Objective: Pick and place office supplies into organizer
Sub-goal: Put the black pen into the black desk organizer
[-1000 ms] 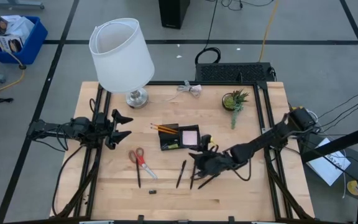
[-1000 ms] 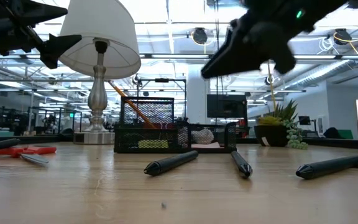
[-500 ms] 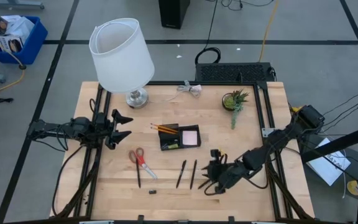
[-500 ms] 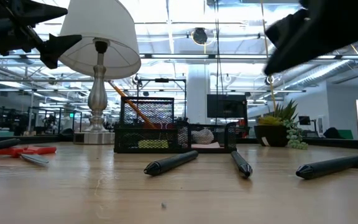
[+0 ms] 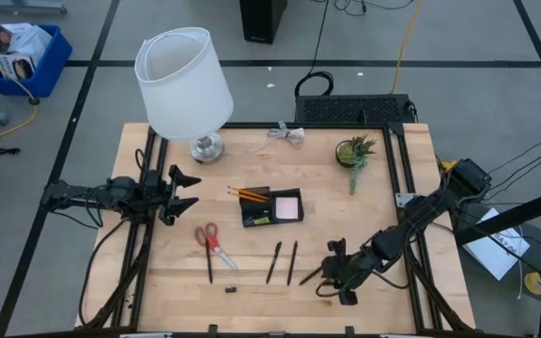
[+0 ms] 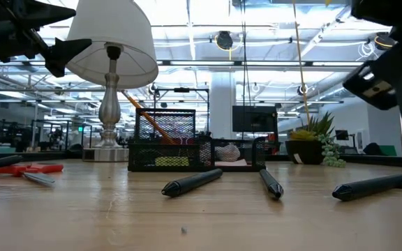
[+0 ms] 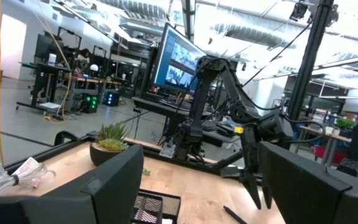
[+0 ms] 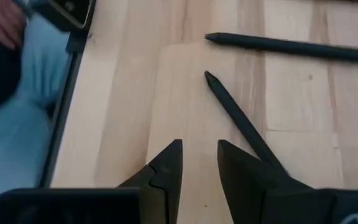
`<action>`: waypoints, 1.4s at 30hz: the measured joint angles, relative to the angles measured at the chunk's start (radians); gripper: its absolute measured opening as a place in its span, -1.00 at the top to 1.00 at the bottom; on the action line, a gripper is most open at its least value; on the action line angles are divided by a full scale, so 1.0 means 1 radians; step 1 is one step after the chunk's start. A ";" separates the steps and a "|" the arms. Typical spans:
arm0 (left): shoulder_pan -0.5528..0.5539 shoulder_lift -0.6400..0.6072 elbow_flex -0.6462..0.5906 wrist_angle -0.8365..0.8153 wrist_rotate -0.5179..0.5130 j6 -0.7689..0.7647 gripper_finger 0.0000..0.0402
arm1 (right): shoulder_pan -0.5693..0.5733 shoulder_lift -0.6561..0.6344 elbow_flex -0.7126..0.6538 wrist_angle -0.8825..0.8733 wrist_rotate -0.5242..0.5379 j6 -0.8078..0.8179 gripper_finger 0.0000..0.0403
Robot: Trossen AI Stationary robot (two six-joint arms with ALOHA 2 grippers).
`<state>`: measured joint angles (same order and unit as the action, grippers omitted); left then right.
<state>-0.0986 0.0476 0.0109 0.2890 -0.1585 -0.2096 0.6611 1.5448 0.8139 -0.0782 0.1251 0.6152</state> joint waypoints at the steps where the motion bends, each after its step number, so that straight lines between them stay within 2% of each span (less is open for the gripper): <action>1: 0.000 0.000 0.000 0.000 0.000 0.000 -0.59 | -0.003 0.000 0.000 0.000 0.000 0.029 0.54; 3: 0.000 0.000 0.000 0.000 0.000 0.000 -0.59 | -0.006 0.000 0.000 -0.005 -0.003 0.078 0.54; 7: 0.000 0.000 0.000 0.000 0.000 0.000 -0.59 | -0.013 0.000 0.000 -0.049 -0.075 0.077 0.54; 10: 0.000 0.000 0.000 -0.001 0.000 0.000 -0.59 | -0.047 0.000 -0.001 -0.088 -0.114 0.158 0.54; 12: 0.000 0.000 0.000 0.000 0.000 0.000 -0.59 | -0.065 0.000 -0.002 -0.080 -0.147 0.106 0.54; 18: 0.000 0.000 0.000 0.000 0.000 0.000 -0.59 | -0.074 -0.015 -0.002 -0.039 -0.127 -0.120 0.58; 23: 0.000 0.000 0.000 0.000 0.000 0.000 -0.59 | -0.068 -0.038 -0.007 -0.059 -0.123 -0.104 0.59; 30: 0.000 0.000 0.000 -0.002 0.000 0.000 -0.59 | 0.019 -0.144 -0.120 0.241 0.101 -0.207 0.59; 36: 0.000 0.000 0.000 -0.002 0.000 0.000 -0.59 | 0.065 -0.258 -0.256 0.363 0.245 -0.194 0.59; 39: 0.000 0.000 0.000 -0.002 0.000 0.000 -0.59 | 0.075 -0.303 -0.340 0.527 0.319 -0.246 0.60; 42: 0.000 0.000 0.000 0.000 0.000 0.000 -0.59 | 0.075 -0.333 -0.421 0.741 0.346 -0.326 0.61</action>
<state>-0.0986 0.0477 0.0109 0.2886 -0.1585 -0.2096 0.7357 1.2120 0.3924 0.6631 0.4714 0.2889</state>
